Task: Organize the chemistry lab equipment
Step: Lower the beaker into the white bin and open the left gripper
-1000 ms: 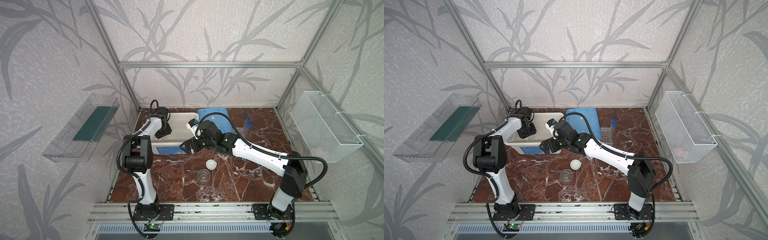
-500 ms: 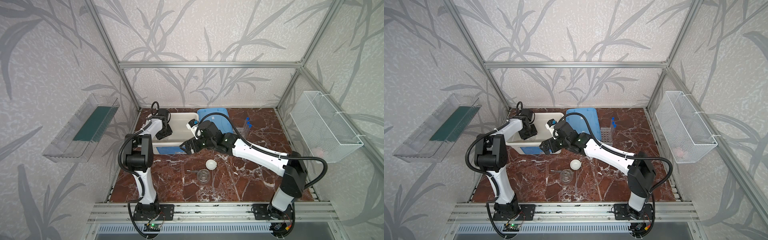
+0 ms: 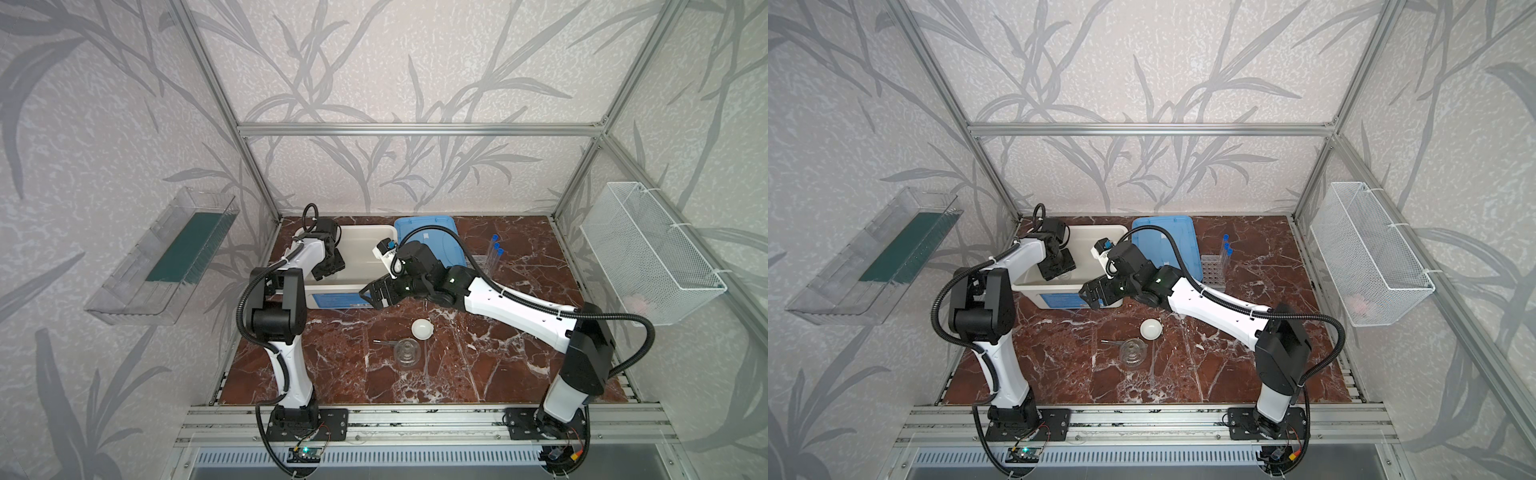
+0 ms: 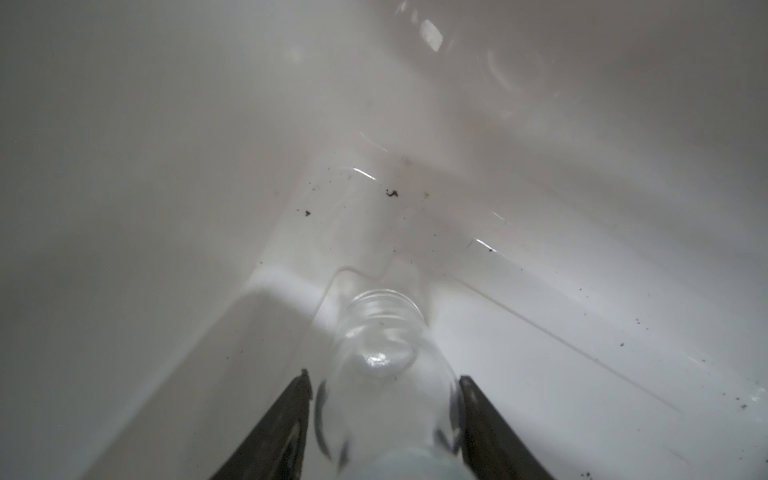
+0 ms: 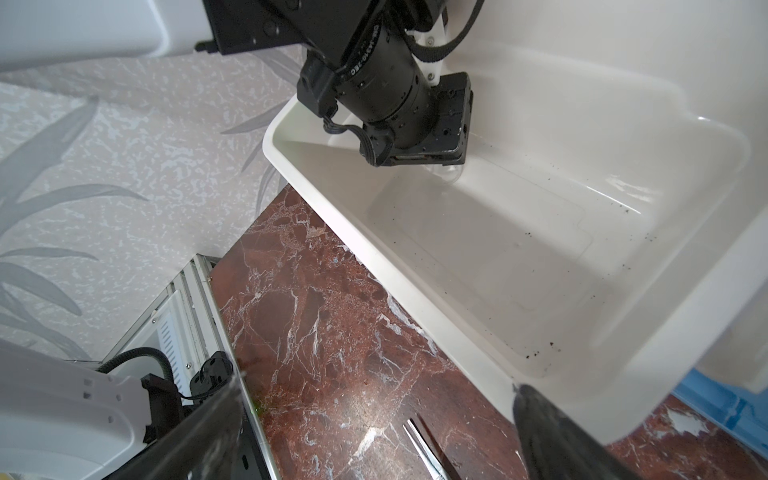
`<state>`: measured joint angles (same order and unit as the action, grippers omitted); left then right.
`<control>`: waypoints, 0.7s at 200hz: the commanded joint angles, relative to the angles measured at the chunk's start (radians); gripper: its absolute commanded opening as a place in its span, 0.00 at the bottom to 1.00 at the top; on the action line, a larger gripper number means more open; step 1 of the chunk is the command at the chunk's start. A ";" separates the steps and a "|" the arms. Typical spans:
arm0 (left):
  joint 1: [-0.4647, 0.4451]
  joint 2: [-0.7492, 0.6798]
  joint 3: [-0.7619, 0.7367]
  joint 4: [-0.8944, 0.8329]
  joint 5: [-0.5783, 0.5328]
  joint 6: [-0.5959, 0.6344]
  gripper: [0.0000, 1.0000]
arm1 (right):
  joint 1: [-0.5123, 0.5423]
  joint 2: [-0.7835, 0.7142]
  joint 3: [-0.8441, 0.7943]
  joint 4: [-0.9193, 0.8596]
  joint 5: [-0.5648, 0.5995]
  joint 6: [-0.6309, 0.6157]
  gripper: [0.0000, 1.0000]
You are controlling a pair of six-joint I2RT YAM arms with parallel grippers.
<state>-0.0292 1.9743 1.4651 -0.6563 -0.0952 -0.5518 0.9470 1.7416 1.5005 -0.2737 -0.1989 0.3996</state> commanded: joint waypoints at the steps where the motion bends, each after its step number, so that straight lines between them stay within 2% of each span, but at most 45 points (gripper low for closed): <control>1: 0.005 -0.036 -0.035 -0.001 0.003 -0.005 0.70 | -0.005 0.002 -0.005 0.005 0.007 -0.004 1.00; 36: 0.003 -0.076 -0.020 -0.034 -0.011 -0.008 0.77 | -0.005 -0.009 0.006 -0.006 0.009 -0.008 1.00; 67: 0.002 -0.137 0.011 -0.067 -0.009 0.007 0.99 | -0.005 -0.027 0.014 -0.025 0.015 -0.014 1.00; 140: -0.003 -0.277 0.137 -0.248 0.044 0.019 0.99 | -0.014 -0.118 0.034 -0.141 0.047 -0.064 0.99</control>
<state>-0.0296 1.7496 1.5414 -0.7864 -0.0753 -0.5499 0.9394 1.6920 1.5024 -0.3466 -0.1707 0.3737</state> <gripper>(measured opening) 0.991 0.992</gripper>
